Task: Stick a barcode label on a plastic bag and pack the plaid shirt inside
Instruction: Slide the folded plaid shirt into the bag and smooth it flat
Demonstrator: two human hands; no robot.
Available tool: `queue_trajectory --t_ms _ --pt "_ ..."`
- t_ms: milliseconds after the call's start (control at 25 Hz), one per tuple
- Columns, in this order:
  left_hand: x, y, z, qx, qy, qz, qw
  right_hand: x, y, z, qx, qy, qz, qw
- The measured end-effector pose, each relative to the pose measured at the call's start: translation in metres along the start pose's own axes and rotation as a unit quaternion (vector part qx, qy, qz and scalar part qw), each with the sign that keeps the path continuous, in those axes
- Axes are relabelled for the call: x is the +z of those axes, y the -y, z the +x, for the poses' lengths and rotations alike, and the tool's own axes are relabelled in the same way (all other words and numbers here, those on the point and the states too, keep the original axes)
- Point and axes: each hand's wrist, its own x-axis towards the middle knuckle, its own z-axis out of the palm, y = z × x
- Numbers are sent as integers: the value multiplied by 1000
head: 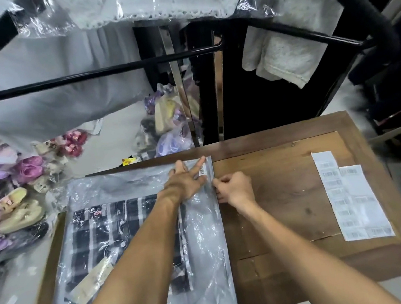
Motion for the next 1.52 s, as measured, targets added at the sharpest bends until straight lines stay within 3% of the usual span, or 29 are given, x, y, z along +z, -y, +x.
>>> queue_trajectory --t_ms 360,560,760,1240,1520 --pt "5 -1 -12 28 -3 -2 1000 2 -16 -23 -10 -14 -10 1000" --pt "26 -10 -73 56 -14 171 984 5 -16 -19 -11 -22 -21 999" --pt "53 -5 -86 17 29 230 973 8 -15 -18 -11 -35 -34 999" --pt "68 -8 -82 -2 25 227 974 7 -38 -62 23 -41 55 997" --pt "68 -3 -83 23 5 203 979 8 -51 -79 32 -46 23 998"
